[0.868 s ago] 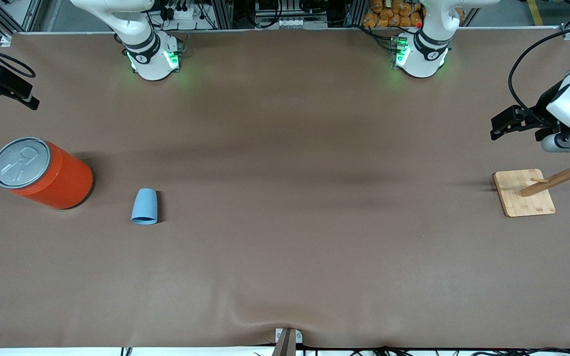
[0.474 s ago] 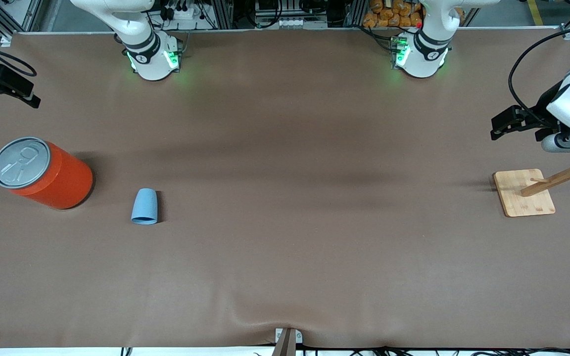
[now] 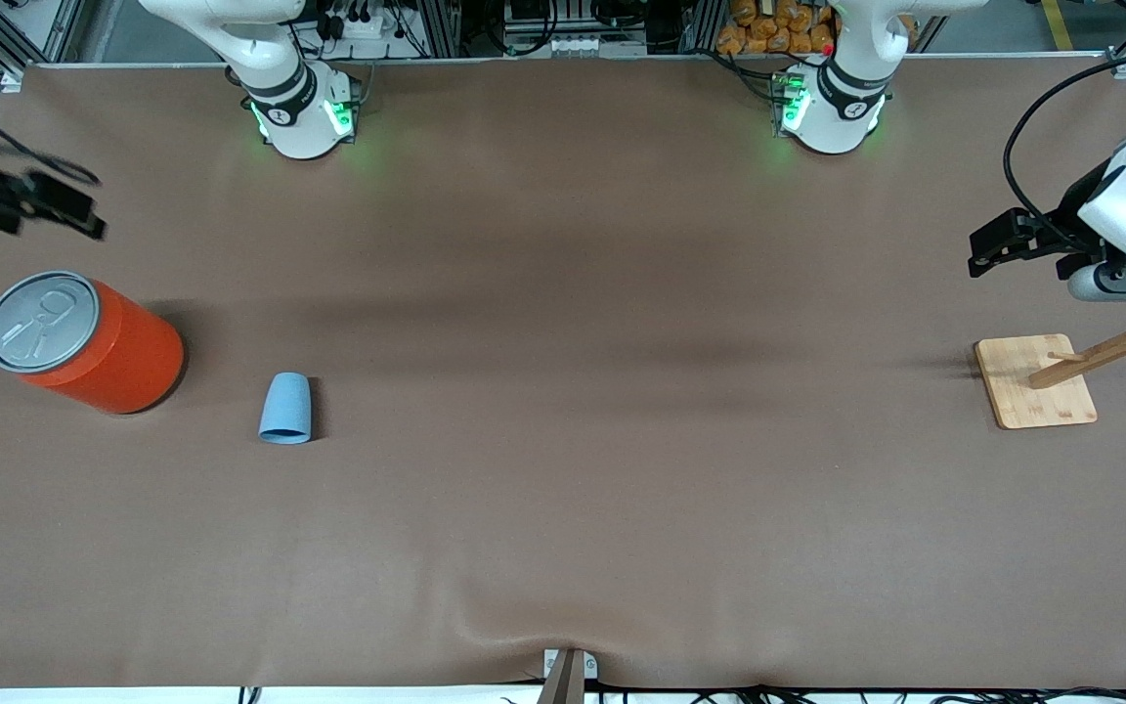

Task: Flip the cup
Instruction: 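Reach the right gripper down to the light blue cup lying on its side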

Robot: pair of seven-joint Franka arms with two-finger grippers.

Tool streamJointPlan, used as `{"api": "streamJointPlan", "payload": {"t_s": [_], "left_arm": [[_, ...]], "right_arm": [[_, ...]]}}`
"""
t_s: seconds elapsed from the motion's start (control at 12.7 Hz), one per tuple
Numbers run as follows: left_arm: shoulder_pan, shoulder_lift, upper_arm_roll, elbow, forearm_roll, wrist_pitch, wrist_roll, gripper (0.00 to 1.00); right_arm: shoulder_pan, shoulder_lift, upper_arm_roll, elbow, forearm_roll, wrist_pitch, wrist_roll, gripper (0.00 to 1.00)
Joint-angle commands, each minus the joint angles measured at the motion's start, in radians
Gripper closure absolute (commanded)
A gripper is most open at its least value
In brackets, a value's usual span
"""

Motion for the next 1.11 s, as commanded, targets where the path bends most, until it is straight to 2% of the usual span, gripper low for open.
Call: {"api": "streamJointPlan", "payload": {"t_s": [0.0,0.16,0.39,0.47,0.71,0.87,1.03], "left_arm": [[-0.003,-0.002,-0.006,0.008,0.019,0.006,0.003,0.00],[-0.002,-0.001,-0.006,0.007,0.017,0.006,0.003,0.00],[-0.002,-0.002,-0.006,0.007,0.017,0.005,0.003,0.00],[-0.002,-0.004,-0.006,0.008,0.017,0.005,0.003,0.00],[-0.008,-0.007,-0.012,0.008,0.011,0.005,0.003,0.00],[-0.006,-0.004,-0.026,0.015,0.020,0.006,0.002,0.00],[0.003,-0.001,-0.026,0.021,0.020,0.006,0.003,0.00]], "right_arm": [[0.001,0.129,0.005,0.030,0.003,-0.032,0.005,0.00],[0.041,0.148,0.007,0.024,-0.004,-0.020,0.005,0.00],[0.069,0.126,0.010,-0.232,-0.006,0.286,-0.007,0.00],[0.073,0.134,0.010,-0.276,-0.006,0.361,-0.015,0.00],[0.067,0.145,0.010,-0.465,-0.006,0.700,-0.192,0.00],[0.061,0.197,0.008,-0.525,-0.006,0.869,-0.249,0.00],[0.061,0.275,0.008,-0.527,-0.006,0.972,-0.251,0.00]]}}
